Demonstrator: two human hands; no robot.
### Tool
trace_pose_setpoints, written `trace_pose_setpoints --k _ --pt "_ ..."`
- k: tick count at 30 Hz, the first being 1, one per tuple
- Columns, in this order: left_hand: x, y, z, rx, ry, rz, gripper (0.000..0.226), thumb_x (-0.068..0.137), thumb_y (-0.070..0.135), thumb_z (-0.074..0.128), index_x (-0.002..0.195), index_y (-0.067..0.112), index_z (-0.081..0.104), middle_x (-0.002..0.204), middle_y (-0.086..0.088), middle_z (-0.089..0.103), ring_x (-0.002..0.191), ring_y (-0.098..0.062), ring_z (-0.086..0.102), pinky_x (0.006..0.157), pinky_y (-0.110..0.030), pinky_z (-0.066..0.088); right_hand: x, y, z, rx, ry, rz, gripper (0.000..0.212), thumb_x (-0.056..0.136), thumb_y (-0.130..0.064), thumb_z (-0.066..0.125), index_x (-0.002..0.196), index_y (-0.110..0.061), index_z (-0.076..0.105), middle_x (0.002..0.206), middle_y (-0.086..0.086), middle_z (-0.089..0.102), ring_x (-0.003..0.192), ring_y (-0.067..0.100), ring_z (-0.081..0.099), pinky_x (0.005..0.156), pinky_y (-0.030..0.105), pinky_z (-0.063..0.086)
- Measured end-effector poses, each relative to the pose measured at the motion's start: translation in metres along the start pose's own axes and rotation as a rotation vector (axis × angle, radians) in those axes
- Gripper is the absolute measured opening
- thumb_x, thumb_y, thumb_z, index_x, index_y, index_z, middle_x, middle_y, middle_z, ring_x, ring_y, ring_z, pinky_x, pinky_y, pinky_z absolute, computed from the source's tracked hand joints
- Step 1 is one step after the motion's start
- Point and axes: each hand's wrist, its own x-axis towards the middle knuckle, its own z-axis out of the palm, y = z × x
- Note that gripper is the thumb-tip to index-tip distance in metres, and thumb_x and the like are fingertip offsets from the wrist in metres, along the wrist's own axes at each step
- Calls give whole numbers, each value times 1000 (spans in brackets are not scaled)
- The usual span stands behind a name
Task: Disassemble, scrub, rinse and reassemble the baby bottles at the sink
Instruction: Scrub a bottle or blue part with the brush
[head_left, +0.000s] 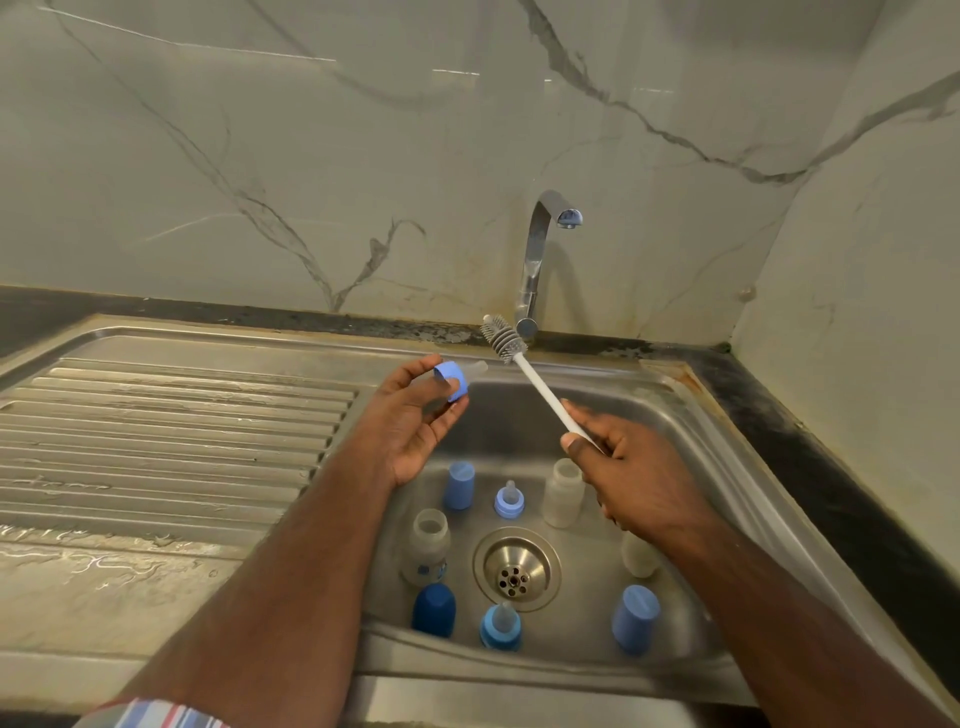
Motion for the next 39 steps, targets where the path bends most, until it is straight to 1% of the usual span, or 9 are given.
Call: trace_pose_setpoints --k 6,11,15,20,25,30,34,37,39 --pt "-2 -4 2 178 -52 62 35 87 -10 69 112 11 61 107 -15 73 94 -24 74 87 -37 62 -7 -7 8 -91 -98 -47 42 102 -36 53 143 -43 49 93 -18 69 64 3 60 53 13 44" --pt "-3 -4 4 188 -66 77 54 83 -22 65 122 15 57 118 -8 70 101 -25 71 83 -39 63 0 -4 3 -210 -64 15 44 103 -34 51 147 -35 47 134 -10 63 100 6 62 74 15 42" --pt "-2 -5 5 219 -61 82 59 82 -23 65 129 9 53 126 -12 68 104 -27 70 84 -37 62 -6 -9 7 -131 -104 -23 42 102 -36 53 143 -41 50 111 -13 71 73 0 61 55 9 42" --pt "-4 -4 6 236 -57 112 57 82 -23 66 123 14 54 120 -5 69 111 -27 67 83 -35 62 0 -7 2 -244 -65 4 44 103 -33 51 147 -35 47 136 -9 62 104 8 63 82 17 43" --pt "-2 -4 4 216 -47 115 56 81 -24 64 122 13 57 122 -9 69 102 -24 71 88 -38 61 -7 -11 6 -109 -138 -15 41 102 -34 54 142 -42 50 82 -14 67 51 -2 52 48 12 40" --pt "0 -4 1 206 -61 100 43 84 -19 65 116 10 64 116 -10 70 98 -21 72 86 -38 62 0 -3 4 -179 -68 38 44 102 -36 52 146 -39 47 116 -14 67 66 1 55 64 19 45" --pt "1 -3 1 170 -47 98 38 85 -16 67 115 6 67 103 -11 73 91 -20 74 81 -33 62 -4 -6 6 -99 -117 45 41 102 -35 53 142 -41 51 74 -17 61 51 0 54 50 14 40" --pt "1 -2 0 139 -30 99 35 86 -16 66 112 6 67 100 -11 73 90 -21 74 83 -35 63 1 -1 0 -165 -60 63 44 103 -34 51 146 -35 49 93 -17 60 65 2 53 64 20 46" --pt "1 -2 1 145 -41 91 33 86 -16 65 109 8 66 97 -10 73 89 -21 73 86 -35 62 1 0 -3 -111 -29 72 43 103 -33 51 146 -34 48 85 -21 55 66 1 52 63 19 43"
